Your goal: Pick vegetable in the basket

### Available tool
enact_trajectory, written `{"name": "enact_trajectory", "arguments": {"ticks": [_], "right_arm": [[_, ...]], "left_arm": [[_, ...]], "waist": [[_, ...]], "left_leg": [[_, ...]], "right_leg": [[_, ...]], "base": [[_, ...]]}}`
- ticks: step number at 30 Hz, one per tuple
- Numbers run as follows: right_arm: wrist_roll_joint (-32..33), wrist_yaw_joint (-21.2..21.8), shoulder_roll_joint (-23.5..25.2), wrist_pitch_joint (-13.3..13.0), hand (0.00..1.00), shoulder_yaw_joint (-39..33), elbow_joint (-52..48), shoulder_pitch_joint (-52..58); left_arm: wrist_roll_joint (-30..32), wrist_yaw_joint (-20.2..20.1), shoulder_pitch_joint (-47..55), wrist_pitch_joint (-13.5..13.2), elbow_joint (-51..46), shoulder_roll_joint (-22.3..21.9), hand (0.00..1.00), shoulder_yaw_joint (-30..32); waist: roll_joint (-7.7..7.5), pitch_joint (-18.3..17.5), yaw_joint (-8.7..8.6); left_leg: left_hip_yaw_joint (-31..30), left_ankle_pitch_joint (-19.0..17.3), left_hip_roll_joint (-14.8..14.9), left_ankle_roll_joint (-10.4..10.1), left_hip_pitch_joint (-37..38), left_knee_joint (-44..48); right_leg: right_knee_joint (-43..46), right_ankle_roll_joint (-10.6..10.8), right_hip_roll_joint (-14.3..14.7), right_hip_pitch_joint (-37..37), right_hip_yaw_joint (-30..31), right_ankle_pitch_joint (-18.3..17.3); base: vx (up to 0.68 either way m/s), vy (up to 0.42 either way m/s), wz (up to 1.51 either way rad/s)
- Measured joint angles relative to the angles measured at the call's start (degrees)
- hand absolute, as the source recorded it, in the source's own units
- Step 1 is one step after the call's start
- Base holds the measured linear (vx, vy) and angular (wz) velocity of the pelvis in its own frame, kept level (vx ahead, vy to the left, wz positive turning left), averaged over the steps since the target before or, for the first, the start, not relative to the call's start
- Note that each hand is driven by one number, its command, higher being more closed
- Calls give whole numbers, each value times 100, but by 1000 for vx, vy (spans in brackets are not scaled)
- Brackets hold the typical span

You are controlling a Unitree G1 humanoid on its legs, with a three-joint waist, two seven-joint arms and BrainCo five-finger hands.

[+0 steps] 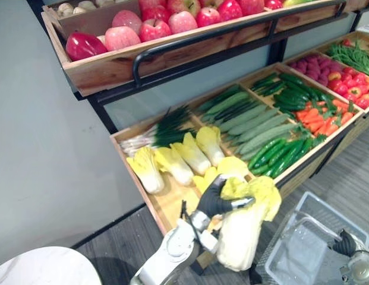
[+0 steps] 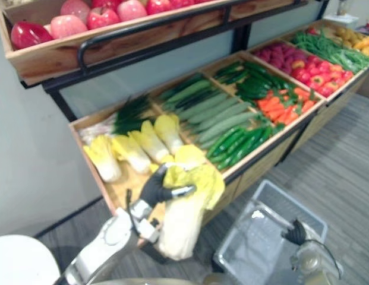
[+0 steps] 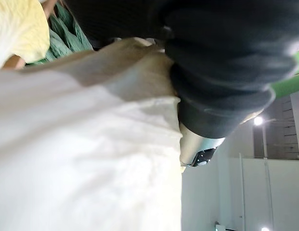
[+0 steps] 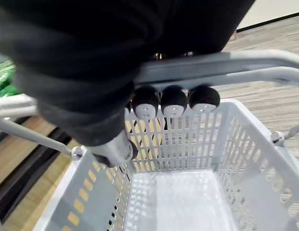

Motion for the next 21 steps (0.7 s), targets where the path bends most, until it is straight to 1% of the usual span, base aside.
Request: {"name": "enact_trajectory", "arguments": {"ticks": [2, 9, 10, 13, 15, 17, 19, 21], "right_arm": [[3, 21, -4, 2, 100, 0, -200, -3], [121, 63, -22, 5, 100, 0, -592, -9], [187, 139, -21, -1, 100, 1, -684, -11], [301, 170, -21, 2, 100, 16, -822, -11], [401, 271, -22, 2, 100, 31, -979, -11], [503, 380, -22, 3, 100, 40, -1130, -13], [553, 401, -22, 4, 100, 44, -1215, -22], [677, 411, -41, 21, 100, 142, -1385, -86]], "left_arm": [[148, -47, -279, 1, 143, -70, 100, -235], [308, -206, -776, 43, 633, -212, 100, -823], [328, -240, -825, 47, 686, -267, 100, -896], [342, -305, -905, 47, 812, -397, 100, -1051], [405, -385, -1097, 48, 979, -410, 100, -1240], [575, -442, -1262, 51, 1150, -452, 100, -1437], [598, -469, -1285, 51, 1246, -522, 100, -1503], [803, -482, -1304, 54, 1475, -693, 100, -1524]], "waist": [[-2, 1, -3], [-28, 16, -28], [-39, 23, -58], [-79, 38, -131], [-125, 66, -153], [-163, 91, -167], [-166, 93, -182], [-177, 101, -246]], "left_leg": [[14, 0, -6, 0, 5, -7], [93, -19, -45, 21, 82, -18], [96, -30, -53, 31, 80, -17], [97, -39, -75, 40, 83, -15], [105, -39, -84, 41, 86, -13], [109, -39, -83, 41, 87, -16], [116, -39, -83, 41, 93, -19], [121, -39, -87, 41, 97, -19]], "right_leg": [[0, 38, 1, -9, 18, 25], [0, 47, -11, -4, 99, 31], [0, 22, -21, -2, 105, 13], [-2, 19, -45, 0, 110, 7], [-3, 18, -51, -4, 120, 7], [-3, 18, -49, -12, 121, 7], [-3, 18, -46, -16, 123, 7], [-1, 18, -45, -24, 126, 8]], "base": [[4, -6, -2], [-5, -6, -7], [0, 0, 0], [-12, 0, 0], [-15, -6, -1], [0, 0, 0], [0, 0, 0], [0, 0, 0]]}}
